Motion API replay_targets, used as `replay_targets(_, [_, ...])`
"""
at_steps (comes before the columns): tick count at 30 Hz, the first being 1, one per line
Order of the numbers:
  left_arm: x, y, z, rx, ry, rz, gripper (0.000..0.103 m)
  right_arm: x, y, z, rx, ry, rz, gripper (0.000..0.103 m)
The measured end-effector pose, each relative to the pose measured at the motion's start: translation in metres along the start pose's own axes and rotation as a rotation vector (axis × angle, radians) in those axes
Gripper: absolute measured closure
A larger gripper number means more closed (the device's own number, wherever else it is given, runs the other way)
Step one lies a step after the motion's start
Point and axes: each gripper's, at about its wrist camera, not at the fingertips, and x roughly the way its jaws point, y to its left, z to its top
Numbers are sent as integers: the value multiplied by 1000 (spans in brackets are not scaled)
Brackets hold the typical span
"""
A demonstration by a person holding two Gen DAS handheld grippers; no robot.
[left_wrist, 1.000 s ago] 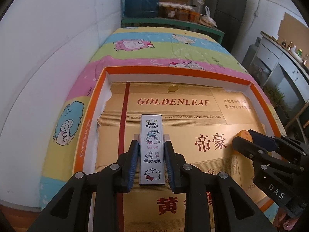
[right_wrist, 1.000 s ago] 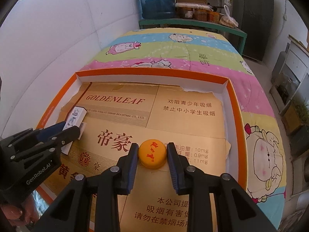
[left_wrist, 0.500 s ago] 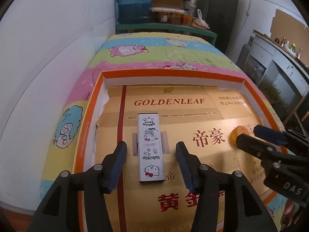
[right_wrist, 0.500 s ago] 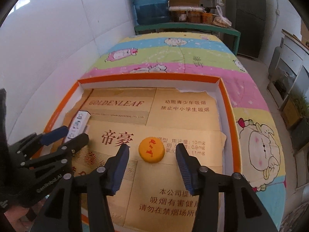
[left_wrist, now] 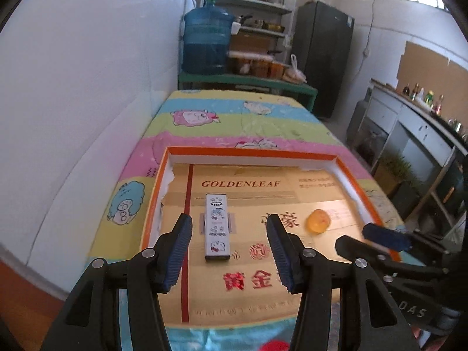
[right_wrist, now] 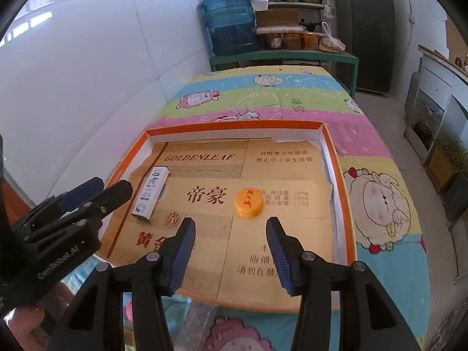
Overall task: Organize rigid objects
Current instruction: 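Withdraw both tools from the box back toward the remaining items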
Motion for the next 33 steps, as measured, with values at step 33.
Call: replay_targets(33, [-125,-3,-50,-26,-54,6,48,-103,39,-62,-36,-107,-39,53])
